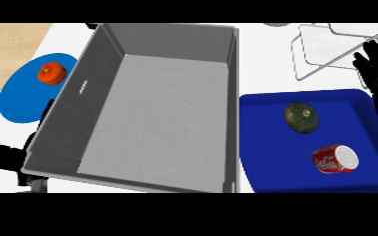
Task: Pick the can from the tray and place it in the tiered shelf
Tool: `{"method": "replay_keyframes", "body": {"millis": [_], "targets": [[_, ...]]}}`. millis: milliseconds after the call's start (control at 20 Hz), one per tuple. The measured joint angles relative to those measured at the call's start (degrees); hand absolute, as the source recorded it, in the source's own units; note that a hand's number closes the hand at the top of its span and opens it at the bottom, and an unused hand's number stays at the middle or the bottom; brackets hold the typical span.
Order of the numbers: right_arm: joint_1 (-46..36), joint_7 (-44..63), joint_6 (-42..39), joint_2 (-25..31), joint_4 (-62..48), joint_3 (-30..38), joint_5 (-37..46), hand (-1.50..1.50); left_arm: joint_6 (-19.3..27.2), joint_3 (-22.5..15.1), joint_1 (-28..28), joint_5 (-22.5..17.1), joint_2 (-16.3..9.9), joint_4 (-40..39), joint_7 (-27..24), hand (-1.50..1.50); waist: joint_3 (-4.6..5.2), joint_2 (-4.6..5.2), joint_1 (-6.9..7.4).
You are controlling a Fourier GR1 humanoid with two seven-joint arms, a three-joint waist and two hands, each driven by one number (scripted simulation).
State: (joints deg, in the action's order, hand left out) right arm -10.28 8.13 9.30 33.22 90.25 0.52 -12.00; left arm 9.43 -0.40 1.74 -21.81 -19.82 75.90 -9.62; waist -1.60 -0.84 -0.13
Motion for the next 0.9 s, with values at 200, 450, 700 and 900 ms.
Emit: {"method": "replay_keyframes", "body": {"millis": [200, 450, 700, 900], "targets": [[0.26, -1.53, 7.84, -3.33, -0.85, 1.03, 4.76, 1.50, -0.75, 0.71, 0.44, 1.50, -4.10, 2.89, 2.31, 0.00, 0.71, 0.29, 0.24], [4.75, 1.66, 23.83, -3.53, -6.76, 5.50, 15.30, 1.50, -1.71, 0.43, 0.98, 2.79, -7.21, 2.10, 5.11, 0.00, 1.64, 1.41, -2.04], [7.40, 6.18, 42.47, -11.34, -9.02, 2.75, 29.21, -1.50, -2.55, -1.44, 0.61, 4.04, -7.73, 1.94, 7.42, 0.00, 1.74, 1.19, -0.84], [7.80, 14.58, 47.90, -17.88, -9.78, -1.52, 42.39, -1.50, -3.17, -2.01, 0.43, 4.21, -8.21, 3.11, 9.49, 0.00, 1.89, 0.95, 0.01]]}}
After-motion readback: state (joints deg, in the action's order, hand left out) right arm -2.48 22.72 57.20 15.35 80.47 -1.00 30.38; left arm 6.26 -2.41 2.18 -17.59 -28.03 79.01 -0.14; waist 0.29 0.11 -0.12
